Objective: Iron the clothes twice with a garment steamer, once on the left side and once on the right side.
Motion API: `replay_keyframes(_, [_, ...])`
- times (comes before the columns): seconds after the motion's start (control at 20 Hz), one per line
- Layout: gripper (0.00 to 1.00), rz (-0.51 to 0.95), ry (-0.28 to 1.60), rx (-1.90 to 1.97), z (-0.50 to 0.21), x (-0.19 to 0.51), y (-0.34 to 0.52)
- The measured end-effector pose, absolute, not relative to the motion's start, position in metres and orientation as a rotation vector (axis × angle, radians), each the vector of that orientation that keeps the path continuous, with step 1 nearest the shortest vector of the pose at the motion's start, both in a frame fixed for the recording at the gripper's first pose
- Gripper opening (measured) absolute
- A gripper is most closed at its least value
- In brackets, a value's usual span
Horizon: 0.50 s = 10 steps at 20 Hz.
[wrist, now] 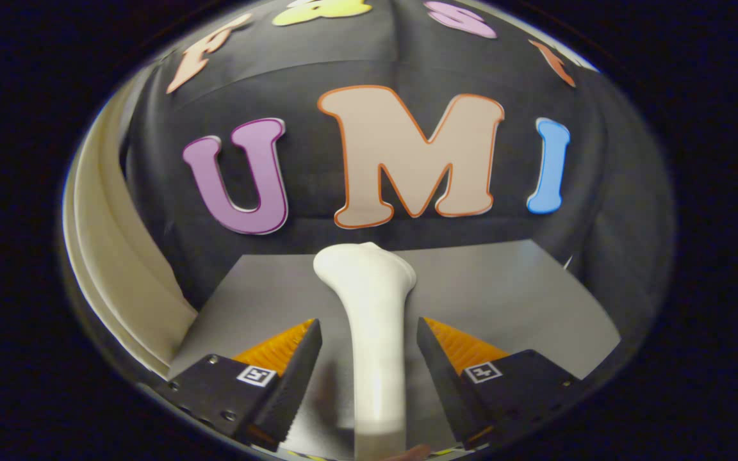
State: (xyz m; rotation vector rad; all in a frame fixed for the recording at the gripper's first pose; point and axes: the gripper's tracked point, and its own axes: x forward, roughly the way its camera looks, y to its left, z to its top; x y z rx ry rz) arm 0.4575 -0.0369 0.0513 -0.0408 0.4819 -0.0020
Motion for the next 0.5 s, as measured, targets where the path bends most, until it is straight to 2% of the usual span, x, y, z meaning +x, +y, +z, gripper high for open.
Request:
replay_keyframes(0.1, [0.77, -0.014, 0.554, -0.083, 0.041, 0.459, -0.038])
replay_keyframes(0.25, [0.79, -0.018, 0.591, -0.106, 0.038, 0.456, -0.037])
replay_keyframes(0.45, [0.47, -0.095, 0.599, -0.088, 0.036, 0.457, -0.046])
replay_keyframes(0.5, [0.45, -0.127, 0.591, -0.089, 0.036, 0.460, -0.051])
